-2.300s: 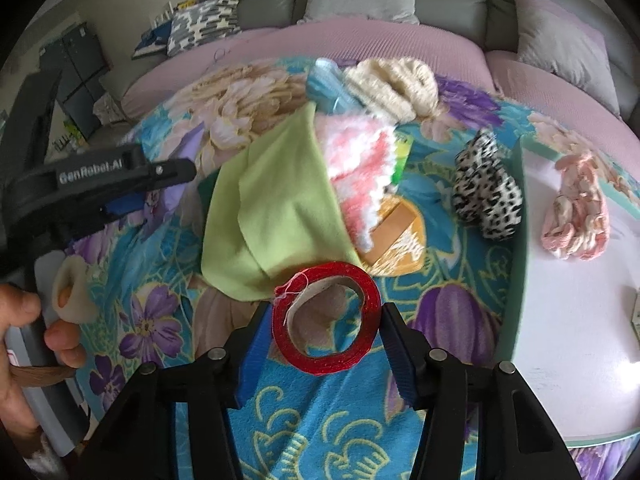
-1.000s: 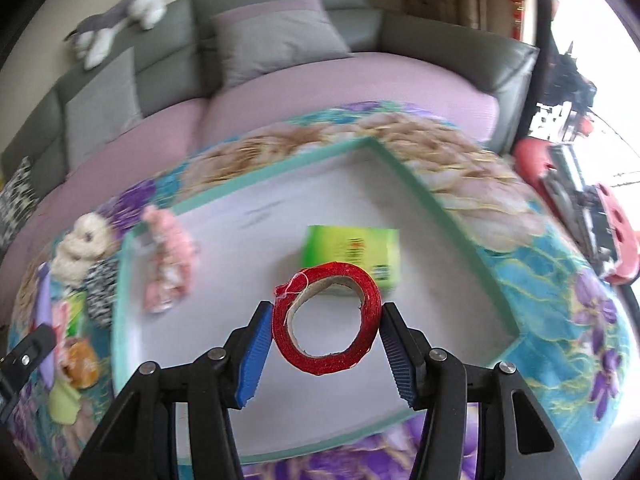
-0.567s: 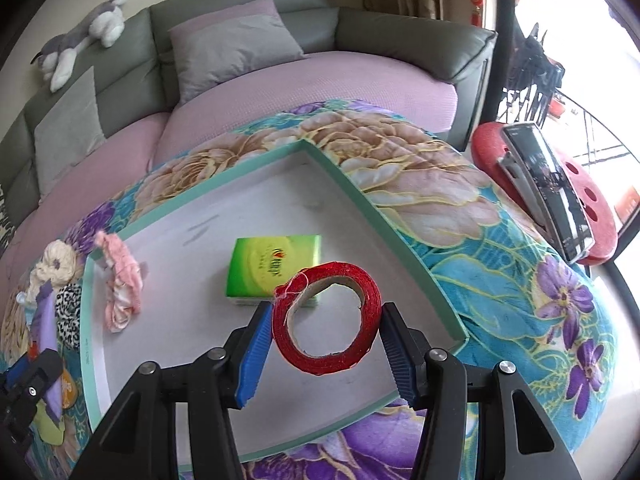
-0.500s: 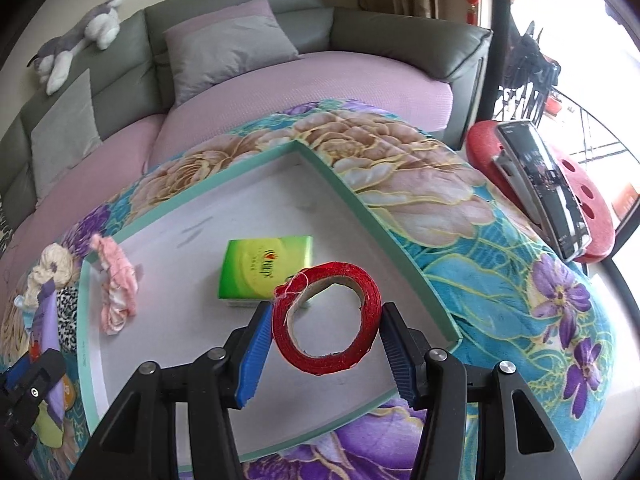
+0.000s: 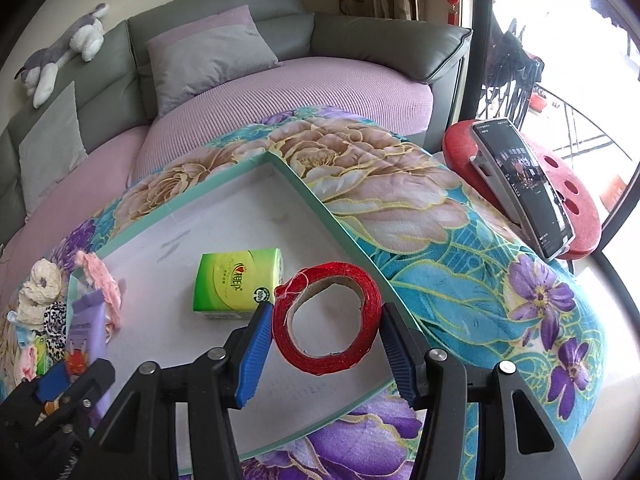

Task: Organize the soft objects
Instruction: 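Carry the red tape roll with the right tool over the white tray, then drop the tape roll in the tray with the right tool while the left tool drops the wipes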

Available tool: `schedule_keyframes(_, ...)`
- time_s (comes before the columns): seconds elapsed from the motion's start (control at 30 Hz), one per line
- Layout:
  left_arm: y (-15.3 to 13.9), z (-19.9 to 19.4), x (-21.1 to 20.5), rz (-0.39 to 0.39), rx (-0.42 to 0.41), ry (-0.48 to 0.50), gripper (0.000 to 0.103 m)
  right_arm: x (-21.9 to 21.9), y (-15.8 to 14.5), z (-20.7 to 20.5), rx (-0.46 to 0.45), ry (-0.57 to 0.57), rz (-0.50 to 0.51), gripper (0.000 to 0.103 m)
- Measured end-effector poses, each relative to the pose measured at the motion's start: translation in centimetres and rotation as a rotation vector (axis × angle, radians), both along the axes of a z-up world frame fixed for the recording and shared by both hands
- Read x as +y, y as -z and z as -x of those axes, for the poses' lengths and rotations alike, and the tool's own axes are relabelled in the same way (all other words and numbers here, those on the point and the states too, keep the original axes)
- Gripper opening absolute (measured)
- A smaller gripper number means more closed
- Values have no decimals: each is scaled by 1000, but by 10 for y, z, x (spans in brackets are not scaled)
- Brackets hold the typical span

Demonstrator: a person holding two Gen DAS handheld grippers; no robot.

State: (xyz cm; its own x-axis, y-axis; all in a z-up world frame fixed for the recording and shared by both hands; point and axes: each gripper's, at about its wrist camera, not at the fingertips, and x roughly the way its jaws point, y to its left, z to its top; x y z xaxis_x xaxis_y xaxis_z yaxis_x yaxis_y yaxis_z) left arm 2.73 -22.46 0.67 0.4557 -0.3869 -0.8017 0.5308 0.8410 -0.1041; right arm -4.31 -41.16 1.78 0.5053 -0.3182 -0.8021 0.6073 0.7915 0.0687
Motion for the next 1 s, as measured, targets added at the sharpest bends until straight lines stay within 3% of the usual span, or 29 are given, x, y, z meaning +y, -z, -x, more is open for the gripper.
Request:
schedule_keyframes(0.4, 26, -7, 5, -15, 47, -18, 51, 4, 15, -9, 63, -15, -5, 57)
schedule_keyframes(0.83, 22, -6, 7, -2, 54, -19, 52, 5, 18, -10, 75, -19, -6, 57)
schedule_keyframes(1.0, 20, -6, 6, -7, 47, -12, 59, 6, 20, -11, 89, -22, -4, 58)
